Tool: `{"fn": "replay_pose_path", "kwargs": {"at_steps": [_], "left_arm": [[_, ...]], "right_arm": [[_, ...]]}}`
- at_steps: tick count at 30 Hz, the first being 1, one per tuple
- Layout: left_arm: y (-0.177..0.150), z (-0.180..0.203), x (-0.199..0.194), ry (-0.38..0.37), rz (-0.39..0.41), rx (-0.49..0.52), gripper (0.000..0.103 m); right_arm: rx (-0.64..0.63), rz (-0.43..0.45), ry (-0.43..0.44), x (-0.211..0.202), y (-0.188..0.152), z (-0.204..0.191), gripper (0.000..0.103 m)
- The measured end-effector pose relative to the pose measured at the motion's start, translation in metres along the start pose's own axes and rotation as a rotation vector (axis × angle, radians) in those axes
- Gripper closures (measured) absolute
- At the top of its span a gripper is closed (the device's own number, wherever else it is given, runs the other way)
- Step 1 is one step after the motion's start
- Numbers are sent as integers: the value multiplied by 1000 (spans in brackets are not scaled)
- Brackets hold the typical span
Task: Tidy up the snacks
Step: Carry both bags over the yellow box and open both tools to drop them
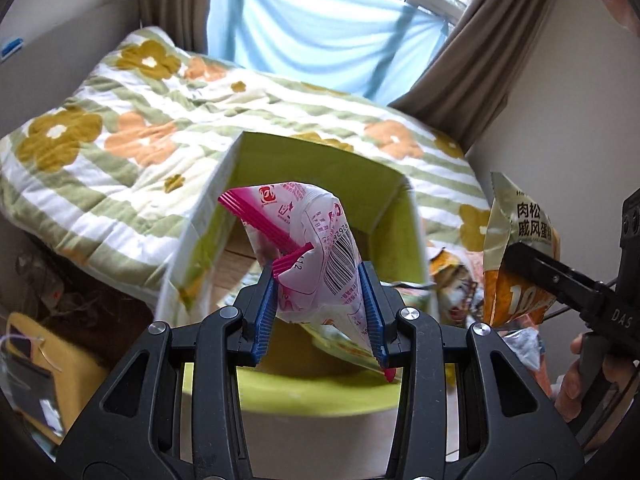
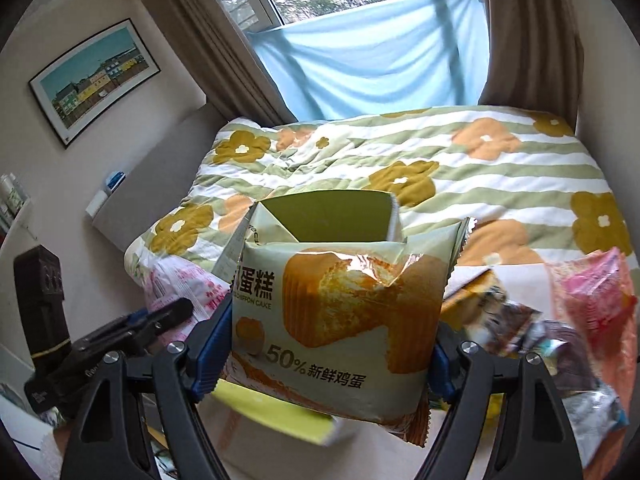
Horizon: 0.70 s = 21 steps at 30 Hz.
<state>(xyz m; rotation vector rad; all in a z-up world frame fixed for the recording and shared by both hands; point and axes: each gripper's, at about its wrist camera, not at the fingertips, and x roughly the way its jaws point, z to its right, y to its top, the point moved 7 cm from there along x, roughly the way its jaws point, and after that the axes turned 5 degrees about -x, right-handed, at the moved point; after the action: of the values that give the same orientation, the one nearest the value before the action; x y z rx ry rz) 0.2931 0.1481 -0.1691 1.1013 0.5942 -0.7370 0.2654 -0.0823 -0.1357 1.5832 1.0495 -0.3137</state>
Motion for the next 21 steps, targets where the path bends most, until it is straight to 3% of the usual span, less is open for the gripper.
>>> {"fn": "replay_pose_path", "kwargs": {"at_steps": [7, 17, 18, 20, 21], "left_arm": [[35, -33, 52, -41, -83, 40, 68], [54, -30, 123, -58, -202, 135, 67], [53, -29, 127, -54, -210, 144, 64], [53, -28, 133, -32, -217, 164, 43], [53, -28, 135, -11, -218, 174, 10]], "right_arm": [[56, -39, -55, 51, 16, -15, 26], [144, -89, -159, 94, 24, 7, 26], [148, -93, -164, 97, 25, 10, 26], [148, -98, -171, 103, 27, 12, 26], [145, -100, -176, 105, 28, 13, 26]]}}
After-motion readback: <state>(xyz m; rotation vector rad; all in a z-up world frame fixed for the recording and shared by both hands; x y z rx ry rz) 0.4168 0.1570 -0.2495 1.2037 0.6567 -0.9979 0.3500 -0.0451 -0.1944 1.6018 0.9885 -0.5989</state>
